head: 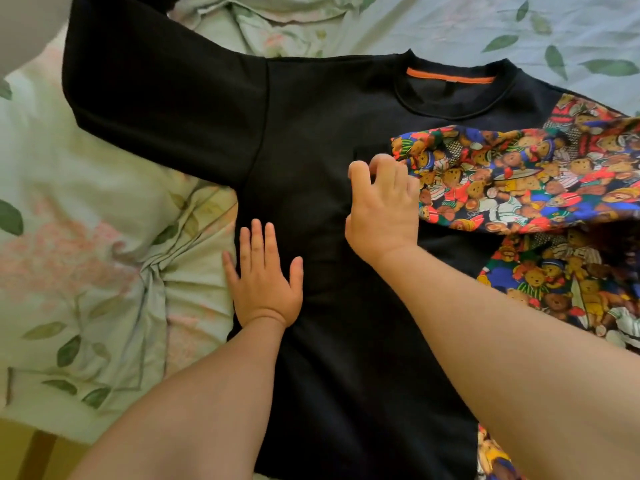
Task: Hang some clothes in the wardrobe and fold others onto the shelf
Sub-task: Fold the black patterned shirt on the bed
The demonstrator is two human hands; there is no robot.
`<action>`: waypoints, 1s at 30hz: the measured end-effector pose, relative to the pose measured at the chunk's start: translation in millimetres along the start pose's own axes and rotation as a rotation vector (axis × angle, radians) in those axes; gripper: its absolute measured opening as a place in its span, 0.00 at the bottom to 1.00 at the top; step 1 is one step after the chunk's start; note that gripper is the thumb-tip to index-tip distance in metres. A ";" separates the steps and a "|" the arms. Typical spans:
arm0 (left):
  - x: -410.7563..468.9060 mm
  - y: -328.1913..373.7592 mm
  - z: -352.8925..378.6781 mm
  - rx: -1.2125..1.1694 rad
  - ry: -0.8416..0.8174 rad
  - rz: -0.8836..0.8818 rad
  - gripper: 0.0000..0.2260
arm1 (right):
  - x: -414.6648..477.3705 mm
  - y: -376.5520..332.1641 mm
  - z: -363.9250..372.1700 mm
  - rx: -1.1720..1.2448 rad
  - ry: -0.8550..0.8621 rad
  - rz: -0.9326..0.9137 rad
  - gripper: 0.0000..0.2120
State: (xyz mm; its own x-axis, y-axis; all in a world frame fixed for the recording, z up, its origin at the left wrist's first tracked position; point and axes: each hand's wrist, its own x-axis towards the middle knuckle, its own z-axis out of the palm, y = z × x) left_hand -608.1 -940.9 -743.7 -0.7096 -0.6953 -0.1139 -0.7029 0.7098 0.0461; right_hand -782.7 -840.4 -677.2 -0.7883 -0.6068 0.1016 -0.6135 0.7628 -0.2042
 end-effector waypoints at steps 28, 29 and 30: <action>-0.3 -3.2 2.8 -0.040 0.002 0.008 0.33 | 54.5 -28.9 -7.1 0.230 -0.488 0.075 0.28; -0.1 -2.7 2.0 -0.044 -0.001 0.007 0.33 | 48.1 -20.0 -10.3 0.248 -0.465 0.067 0.27; 0.0 -1.7 0.8 -0.039 -0.005 0.005 0.33 | 40.9 -8.8 -15.9 0.246 -0.426 0.074 0.27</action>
State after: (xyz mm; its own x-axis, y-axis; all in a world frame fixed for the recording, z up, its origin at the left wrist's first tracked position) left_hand -606.9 -942.0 -744.6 -0.7128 -0.6912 -0.1189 -0.7009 0.7082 0.0848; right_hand -810.3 -868.4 -655.8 -0.7088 -0.6293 -0.3187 -0.4867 0.7633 -0.4249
